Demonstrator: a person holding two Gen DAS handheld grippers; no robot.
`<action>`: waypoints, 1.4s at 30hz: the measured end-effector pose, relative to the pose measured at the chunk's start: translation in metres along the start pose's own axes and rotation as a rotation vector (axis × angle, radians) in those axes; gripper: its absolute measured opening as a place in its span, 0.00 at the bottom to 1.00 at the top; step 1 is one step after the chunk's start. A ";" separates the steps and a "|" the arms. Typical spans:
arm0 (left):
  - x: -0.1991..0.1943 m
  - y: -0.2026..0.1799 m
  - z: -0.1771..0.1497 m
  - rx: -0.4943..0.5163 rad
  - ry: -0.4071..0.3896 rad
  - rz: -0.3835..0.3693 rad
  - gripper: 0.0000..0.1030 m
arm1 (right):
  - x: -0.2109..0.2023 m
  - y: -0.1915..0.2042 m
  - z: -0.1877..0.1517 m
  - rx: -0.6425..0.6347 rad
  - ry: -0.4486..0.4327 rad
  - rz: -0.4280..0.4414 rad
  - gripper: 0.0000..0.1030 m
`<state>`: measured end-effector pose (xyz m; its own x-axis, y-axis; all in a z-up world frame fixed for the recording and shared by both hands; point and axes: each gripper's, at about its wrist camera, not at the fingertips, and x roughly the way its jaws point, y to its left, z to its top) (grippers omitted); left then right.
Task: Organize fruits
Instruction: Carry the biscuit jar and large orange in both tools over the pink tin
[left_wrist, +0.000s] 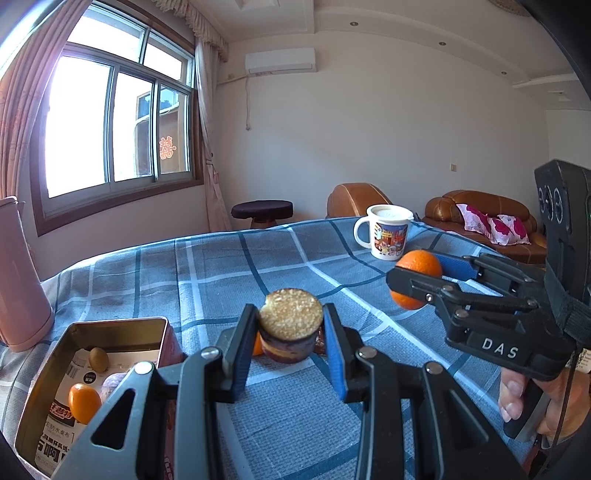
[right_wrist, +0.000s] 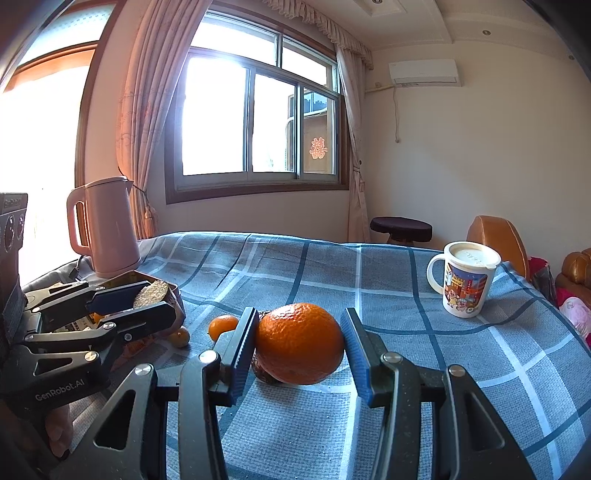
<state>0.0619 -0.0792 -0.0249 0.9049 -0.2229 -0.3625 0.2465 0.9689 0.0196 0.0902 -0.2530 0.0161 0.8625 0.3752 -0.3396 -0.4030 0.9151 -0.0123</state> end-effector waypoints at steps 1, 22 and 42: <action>0.000 0.000 0.000 -0.001 0.002 0.000 0.36 | 0.000 0.000 0.000 0.000 0.001 0.000 0.46; -0.015 0.026 -0.005 -0.061 0.003 0.021 0.36 | 0.009 0.025 0.002 -0.048 0.023 0.048 0.46; -0.027 0.052 -0.011 -0.102 -0.005 0.052 0.36 | 0.020 0.058 0.004 -0.092 0.039 0.106 0.46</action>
<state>0.0461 -0.0217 -0.0247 0.9174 -0.1719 -0.3588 0.1625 0.9851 -0.0565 0.0854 -0.1914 0.0126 0.8019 0.4616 -0.3794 -0.5191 0.8526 -0.0600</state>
